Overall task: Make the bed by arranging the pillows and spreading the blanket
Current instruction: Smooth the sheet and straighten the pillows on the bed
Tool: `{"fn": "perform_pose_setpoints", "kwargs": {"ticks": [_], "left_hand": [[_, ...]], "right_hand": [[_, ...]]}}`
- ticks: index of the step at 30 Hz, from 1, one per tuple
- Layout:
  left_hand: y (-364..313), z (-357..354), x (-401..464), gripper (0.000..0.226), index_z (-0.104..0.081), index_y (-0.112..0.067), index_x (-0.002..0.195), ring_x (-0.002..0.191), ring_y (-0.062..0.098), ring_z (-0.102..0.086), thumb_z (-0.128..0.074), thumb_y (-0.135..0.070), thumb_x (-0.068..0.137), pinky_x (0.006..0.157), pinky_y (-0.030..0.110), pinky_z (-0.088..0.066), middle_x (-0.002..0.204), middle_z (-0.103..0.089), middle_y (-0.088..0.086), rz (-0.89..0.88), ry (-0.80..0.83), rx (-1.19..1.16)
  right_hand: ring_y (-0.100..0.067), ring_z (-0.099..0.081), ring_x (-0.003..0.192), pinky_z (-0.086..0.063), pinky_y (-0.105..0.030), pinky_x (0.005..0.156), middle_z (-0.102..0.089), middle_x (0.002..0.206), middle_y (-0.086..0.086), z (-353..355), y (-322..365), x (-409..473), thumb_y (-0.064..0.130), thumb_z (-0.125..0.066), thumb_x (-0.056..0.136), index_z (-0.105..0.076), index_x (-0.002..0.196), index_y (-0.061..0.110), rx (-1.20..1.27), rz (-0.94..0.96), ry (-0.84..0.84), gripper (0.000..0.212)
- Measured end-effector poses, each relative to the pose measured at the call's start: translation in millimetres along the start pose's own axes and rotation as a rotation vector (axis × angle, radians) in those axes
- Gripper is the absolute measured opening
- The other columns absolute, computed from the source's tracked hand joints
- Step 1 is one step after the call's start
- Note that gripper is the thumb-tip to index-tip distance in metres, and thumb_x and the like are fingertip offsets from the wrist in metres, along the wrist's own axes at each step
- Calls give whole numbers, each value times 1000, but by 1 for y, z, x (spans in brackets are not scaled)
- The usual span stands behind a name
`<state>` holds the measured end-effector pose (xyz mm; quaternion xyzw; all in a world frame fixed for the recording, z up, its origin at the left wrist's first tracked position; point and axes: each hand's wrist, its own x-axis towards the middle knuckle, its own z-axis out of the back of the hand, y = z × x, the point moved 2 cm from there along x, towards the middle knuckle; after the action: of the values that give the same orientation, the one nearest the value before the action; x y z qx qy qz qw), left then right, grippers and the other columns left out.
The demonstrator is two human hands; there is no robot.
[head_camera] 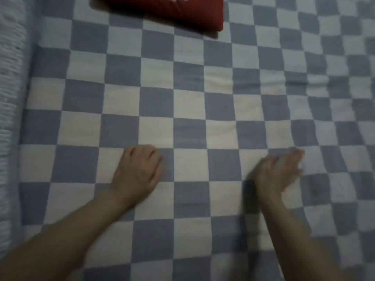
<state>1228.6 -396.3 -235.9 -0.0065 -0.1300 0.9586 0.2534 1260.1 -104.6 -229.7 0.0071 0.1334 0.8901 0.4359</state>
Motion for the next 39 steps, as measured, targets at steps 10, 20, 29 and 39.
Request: {"fn": "perform_pose_setpoints", "kwargs": {"ticks": [10, 20, 29, 39], "left_hand": [[-191, -96, -104, 60, -40, -22, 138, 138, 31, -23, -41, -48, 84, 113, 49, -1, 150, -29, 13, -518, 309, -4], [-130, -29, 21, 49, -41, -8, 135, 138, 28, -25, -38, -23, 88, 112, 50, -16, 148, -35, 15, -290, 36, 73], [-14, -18, 179, 58, -50, -1, 129, 130, 33, -44, -23, -29, 87, 106, 50, -27, 141, -45, 18, 165, 40, 181], [-98, -94, 280, 65, -36, -10, 141, 138, 32, -30, -18, -46, 90, 110, 48, -9, 149, -32, 15, -111, 31, 209]], "right_hand": [[-41, -25, 139, -13, -50, 113, -30, 148, -26, -12, -211, -74, 46, -17, 92, -29, 141, -5, -295, 21, 113, 72], [-37, -14, 142, -8, -44, 115, -13, 152, -28, 36, -158, -2, 31, -22, 87, -19, 142, -12, -26, -44, 92, 70], [-16, 7, 146, 7, -26, 115, 10, 158, -7, 5, 143, 87, 25, -27, 101, 4, 149, 8, 173, 739, 241, 59], [-19, 6, 146, 8, -35, 116, 5, 158, -7, -54, 73, 235, 46, -14, 98, 3, 149, 9, -128, 507, 81, 66]]}}
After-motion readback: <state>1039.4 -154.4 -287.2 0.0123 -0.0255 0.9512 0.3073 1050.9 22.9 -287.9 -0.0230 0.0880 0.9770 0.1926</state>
